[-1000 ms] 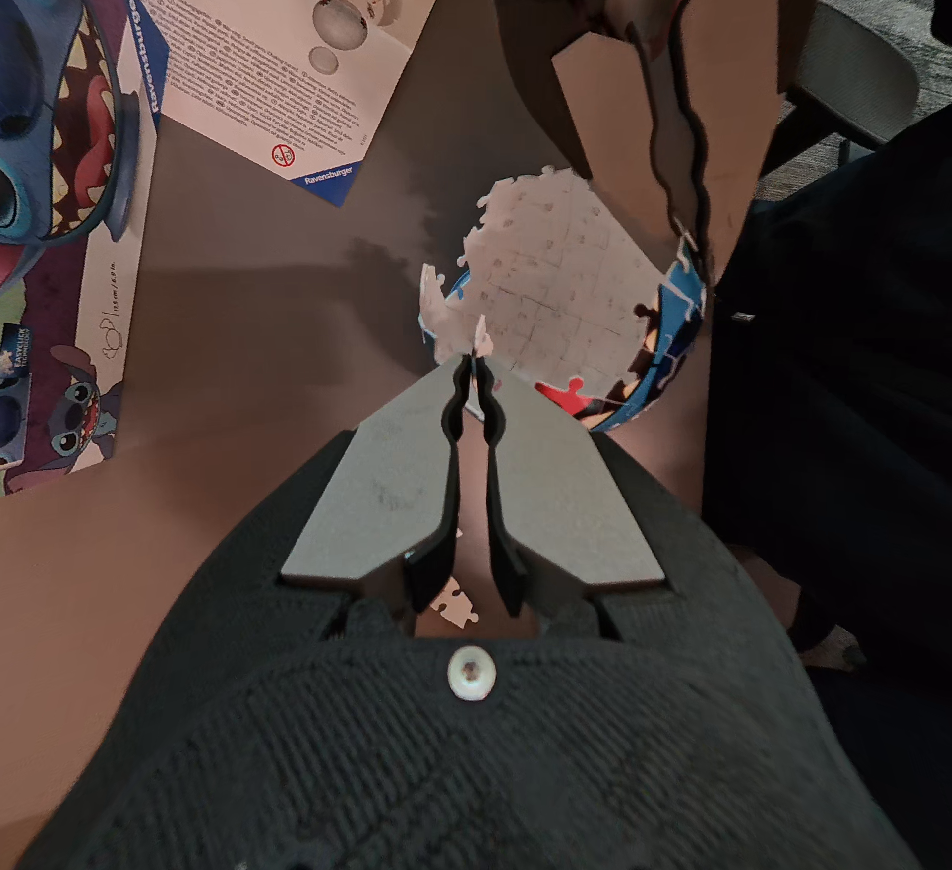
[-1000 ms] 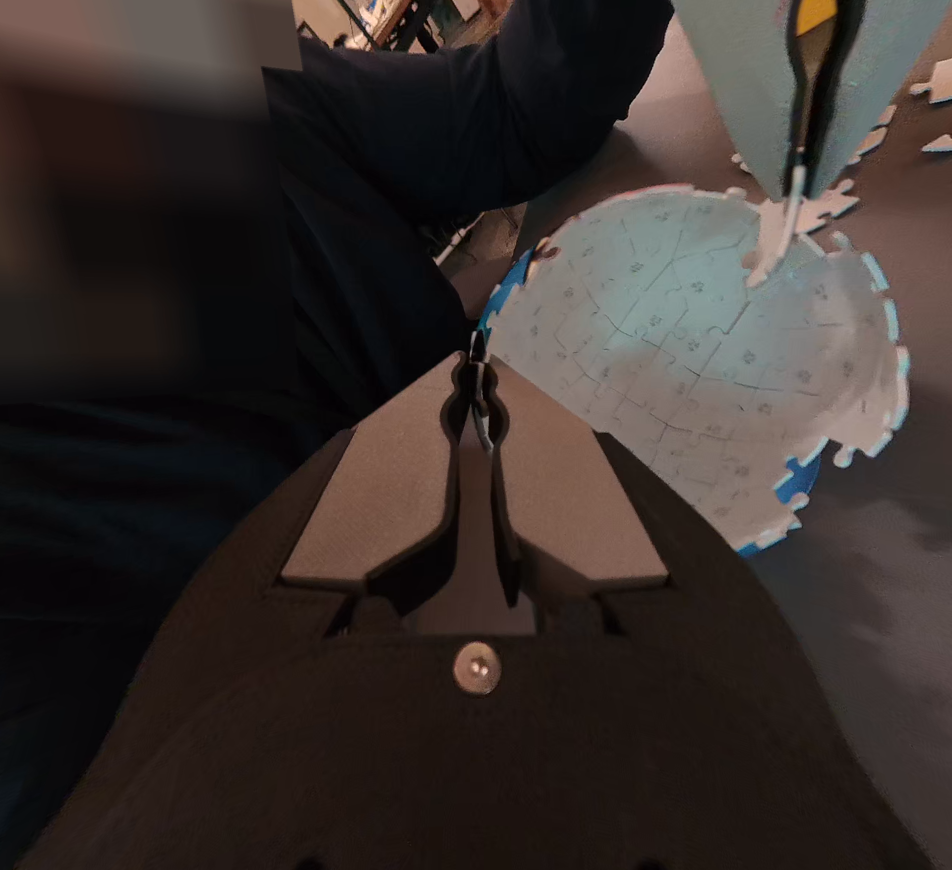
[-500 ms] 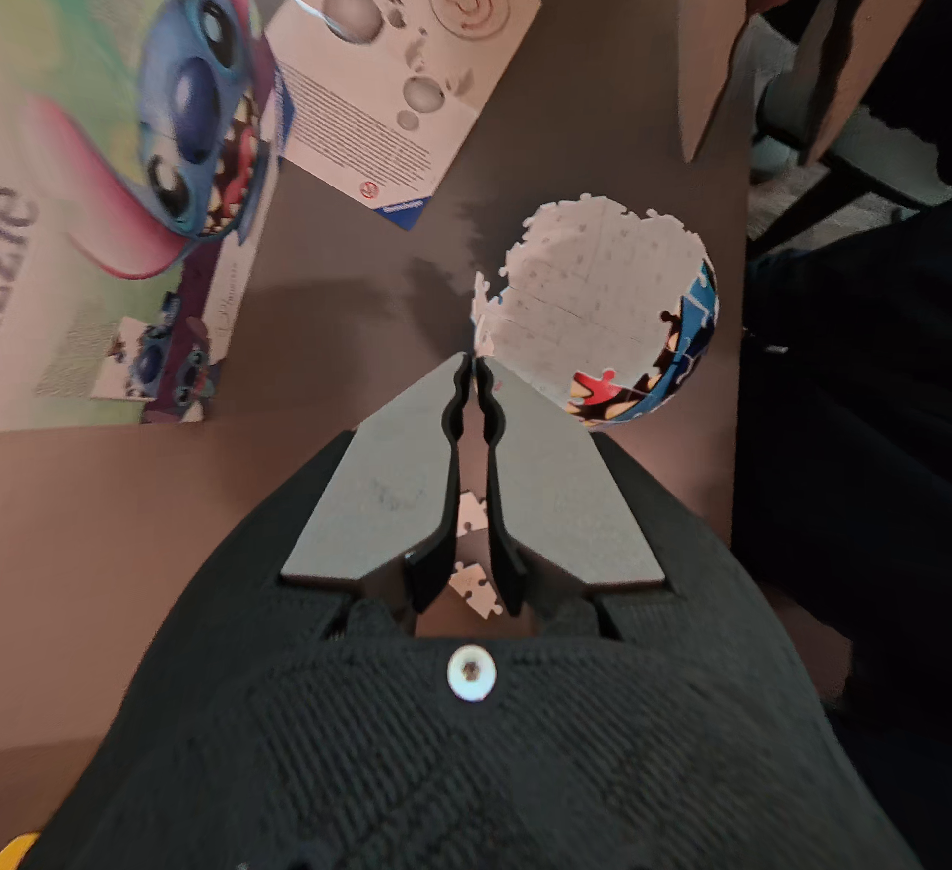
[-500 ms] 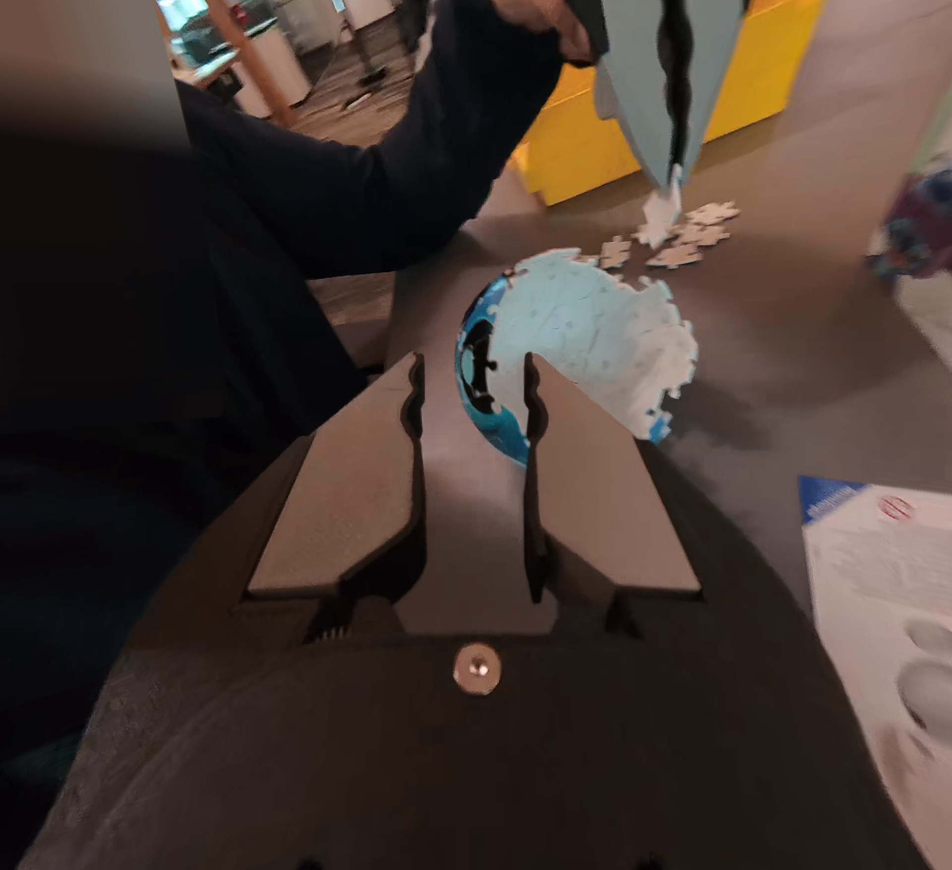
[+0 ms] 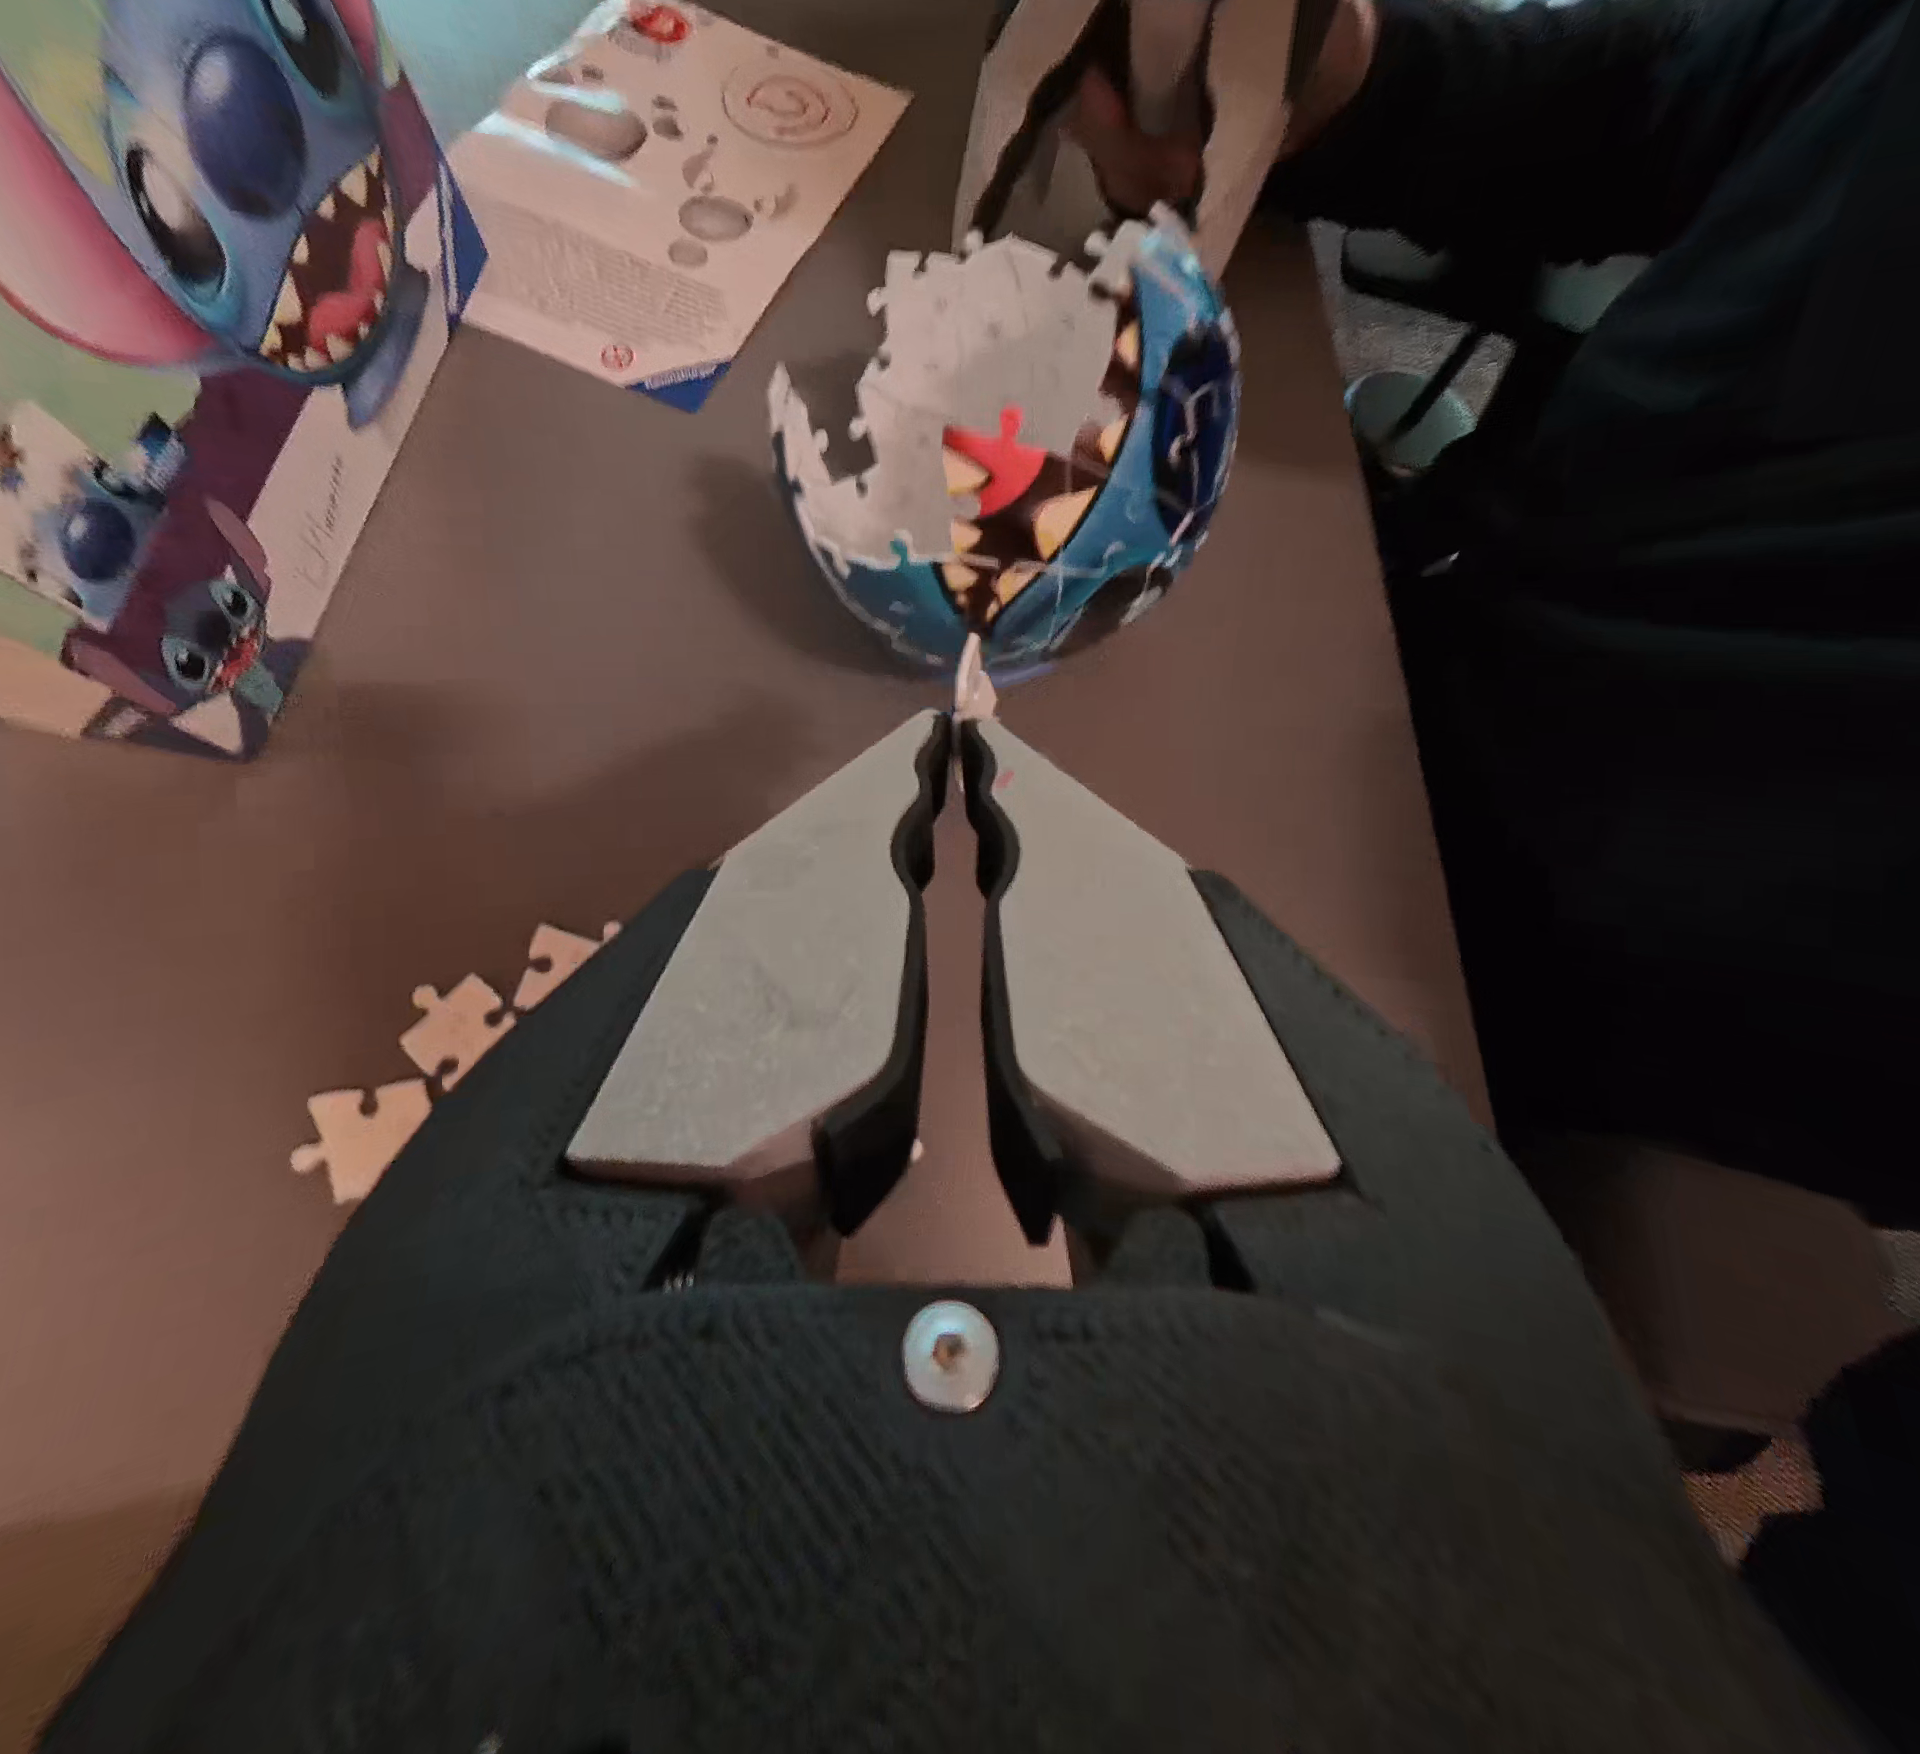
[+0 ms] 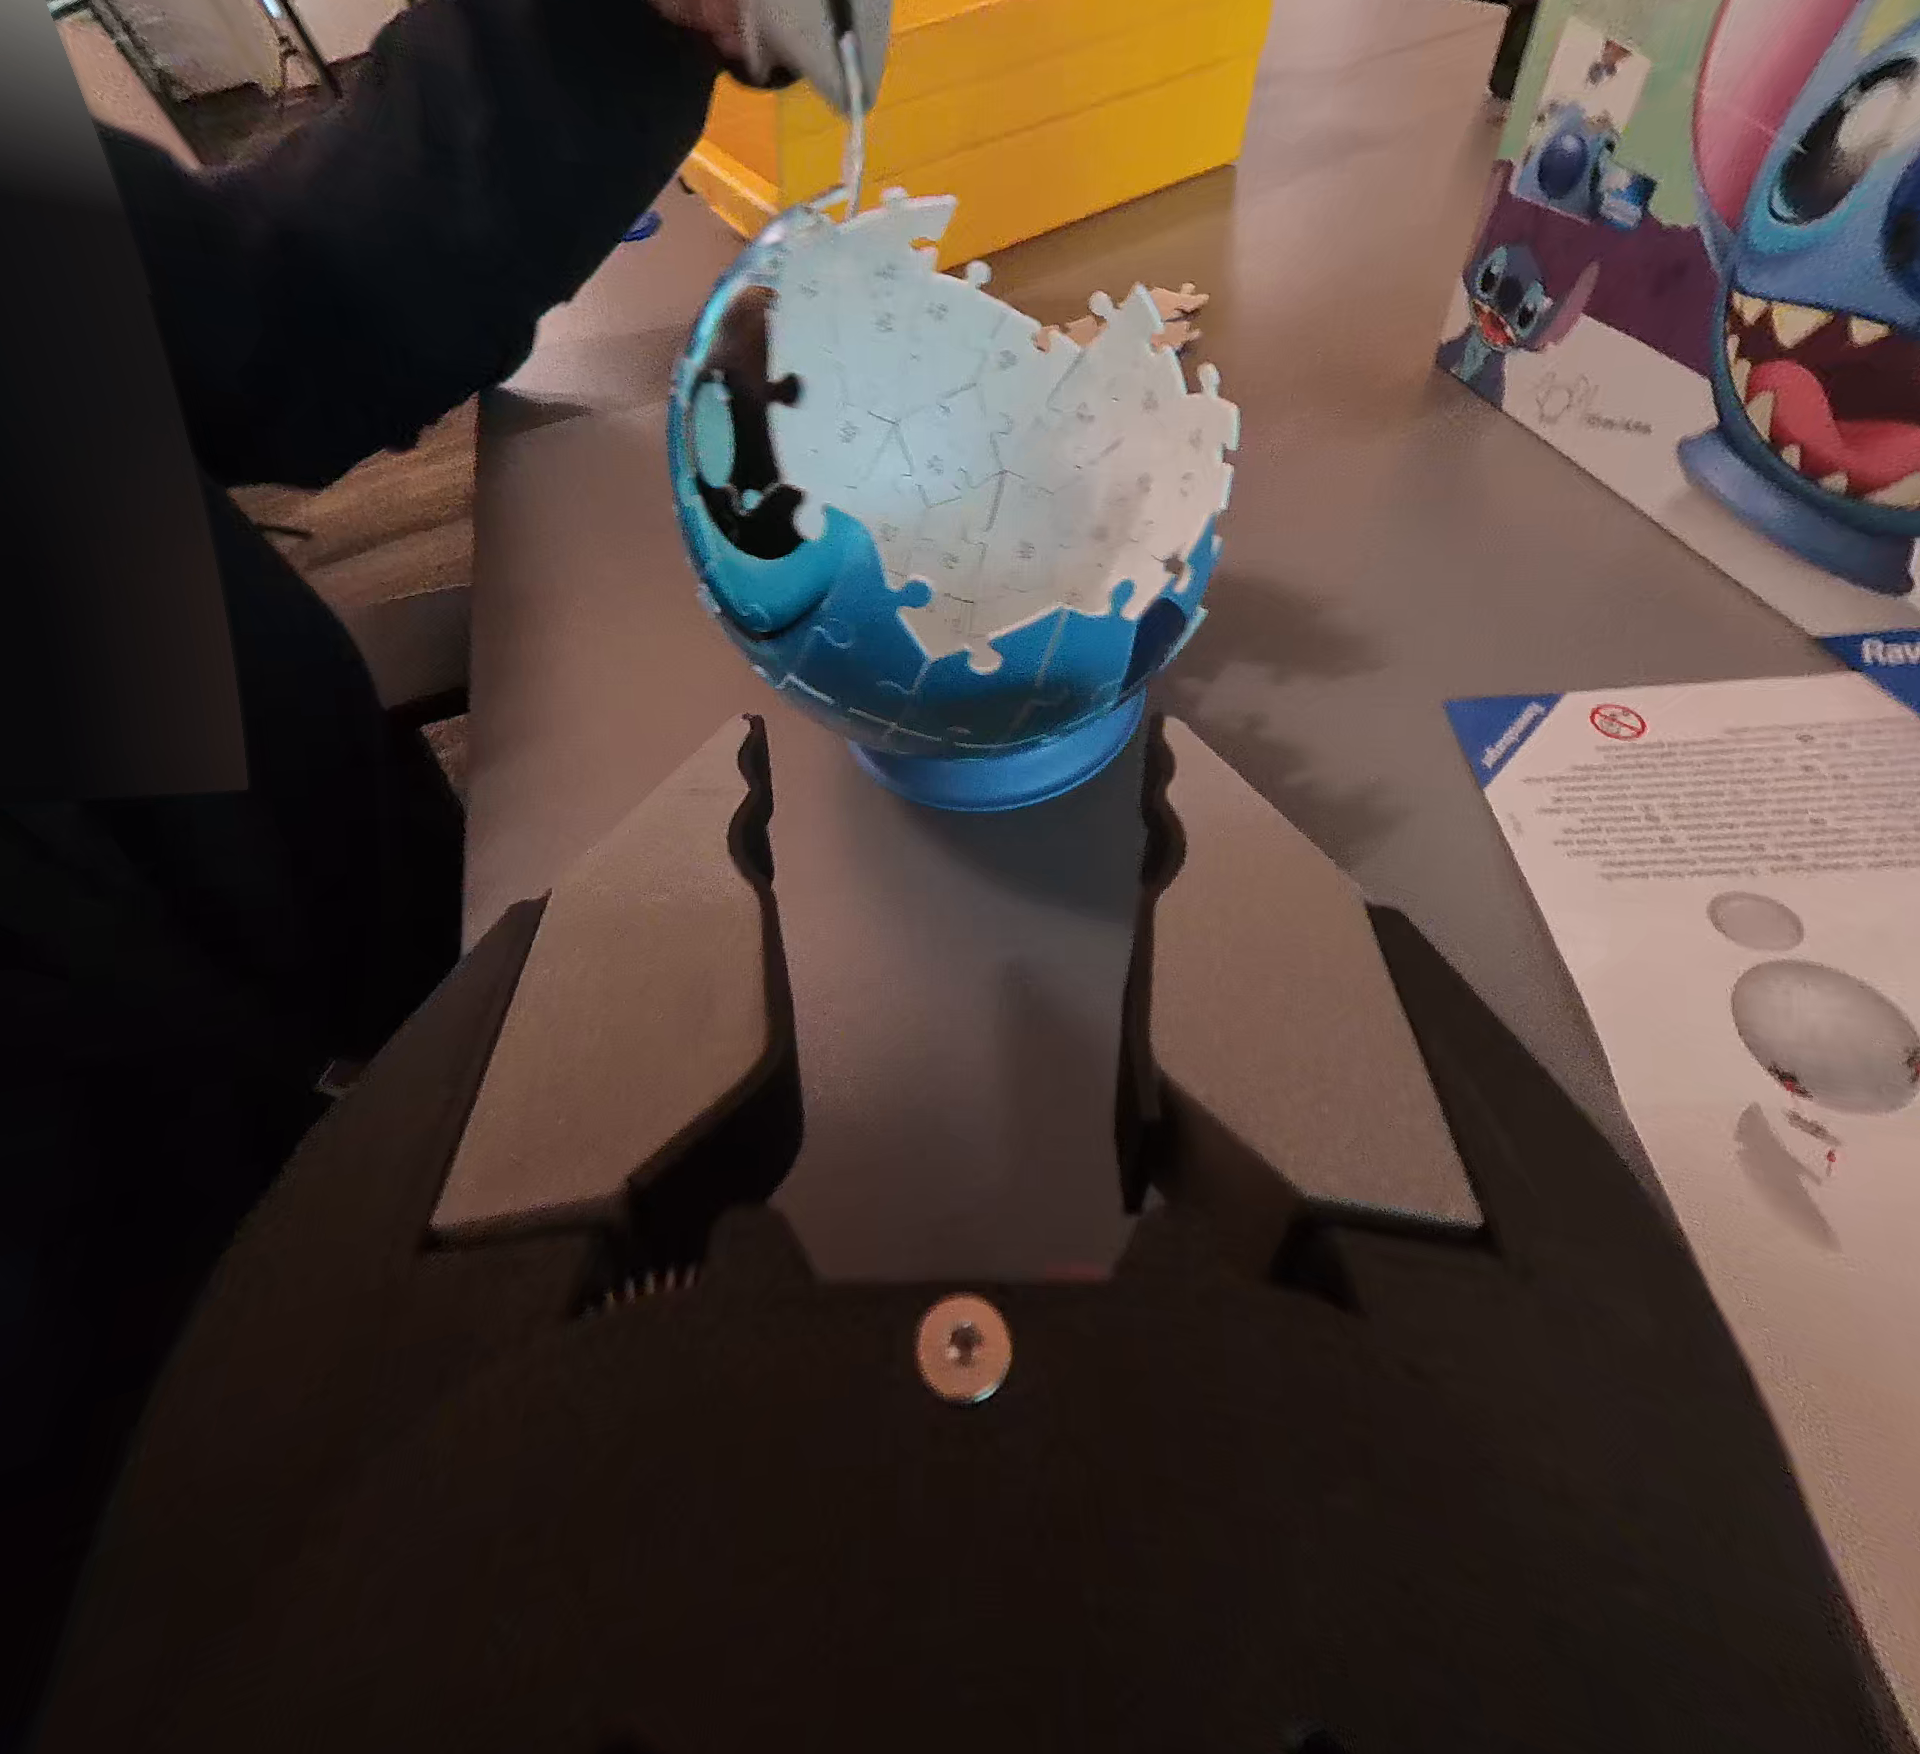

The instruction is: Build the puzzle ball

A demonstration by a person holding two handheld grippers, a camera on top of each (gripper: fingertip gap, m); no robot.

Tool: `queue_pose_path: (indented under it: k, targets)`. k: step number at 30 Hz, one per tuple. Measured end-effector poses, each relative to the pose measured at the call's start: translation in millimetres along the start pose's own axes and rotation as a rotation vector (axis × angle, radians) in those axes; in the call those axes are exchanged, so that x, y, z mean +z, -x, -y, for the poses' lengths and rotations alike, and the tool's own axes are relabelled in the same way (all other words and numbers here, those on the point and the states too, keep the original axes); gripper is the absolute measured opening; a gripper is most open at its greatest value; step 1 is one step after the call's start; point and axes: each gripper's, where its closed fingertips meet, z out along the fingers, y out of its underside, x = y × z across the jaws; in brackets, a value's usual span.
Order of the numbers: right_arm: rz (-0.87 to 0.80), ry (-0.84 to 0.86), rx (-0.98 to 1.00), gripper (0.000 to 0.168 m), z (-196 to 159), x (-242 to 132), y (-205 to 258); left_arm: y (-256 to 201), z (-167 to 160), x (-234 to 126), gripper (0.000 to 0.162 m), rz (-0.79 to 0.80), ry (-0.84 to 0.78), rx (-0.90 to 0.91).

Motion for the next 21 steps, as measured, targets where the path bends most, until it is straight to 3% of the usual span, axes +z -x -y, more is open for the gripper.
queue_pose_path:
  k: [3,7,13,21]
  targets:
    - [-0.026,-0.026,0.058,0.077,3,0,-8,12,-23,7,0.000,0.101,0.042,0.013]
    - [0.024,-0.045,0.108,0.080,6,3,0,20,-29,15,0.000,0.193,0.117,0.080]
    - [-0.007,0.039,0.062,0.081,-6,8,6,32,-40,28,0.000,0.338,0.258,0.030]
    - [-0.064,0.088,0.113,0.081,-12,17,-2,41,-39,54,0.000,0.371,0.252,-0.043]
